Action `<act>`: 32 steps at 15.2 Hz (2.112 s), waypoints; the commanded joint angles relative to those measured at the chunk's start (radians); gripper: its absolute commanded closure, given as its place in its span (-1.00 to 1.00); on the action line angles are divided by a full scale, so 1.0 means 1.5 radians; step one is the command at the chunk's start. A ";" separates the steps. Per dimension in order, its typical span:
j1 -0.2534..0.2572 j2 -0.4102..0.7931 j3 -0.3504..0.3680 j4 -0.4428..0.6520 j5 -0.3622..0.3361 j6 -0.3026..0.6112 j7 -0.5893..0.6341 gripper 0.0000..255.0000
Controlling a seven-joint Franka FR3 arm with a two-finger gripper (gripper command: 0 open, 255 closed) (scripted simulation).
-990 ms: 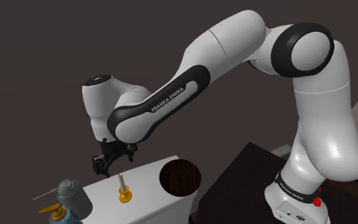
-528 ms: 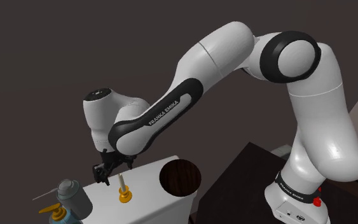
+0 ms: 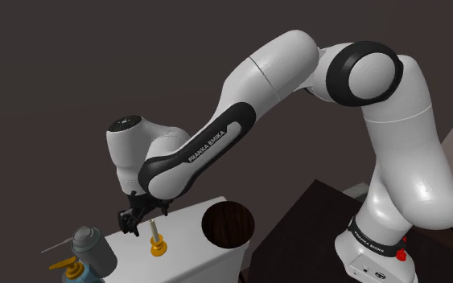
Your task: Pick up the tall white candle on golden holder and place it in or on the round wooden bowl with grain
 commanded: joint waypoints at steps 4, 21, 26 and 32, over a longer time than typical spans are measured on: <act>0.000 0.000 0.000 0.000 0.000 0.000 0.000 1.00; -0.010 -0.052 0.016 0.024 0.025 -0.073 -0.015 1.00; -0.013 -0.072 0.021 0.041 0.035 -0.109 -0.021 1.00; -0.015 -0.092 0.026 0.068 0.045 -0.154 -0.028 1.00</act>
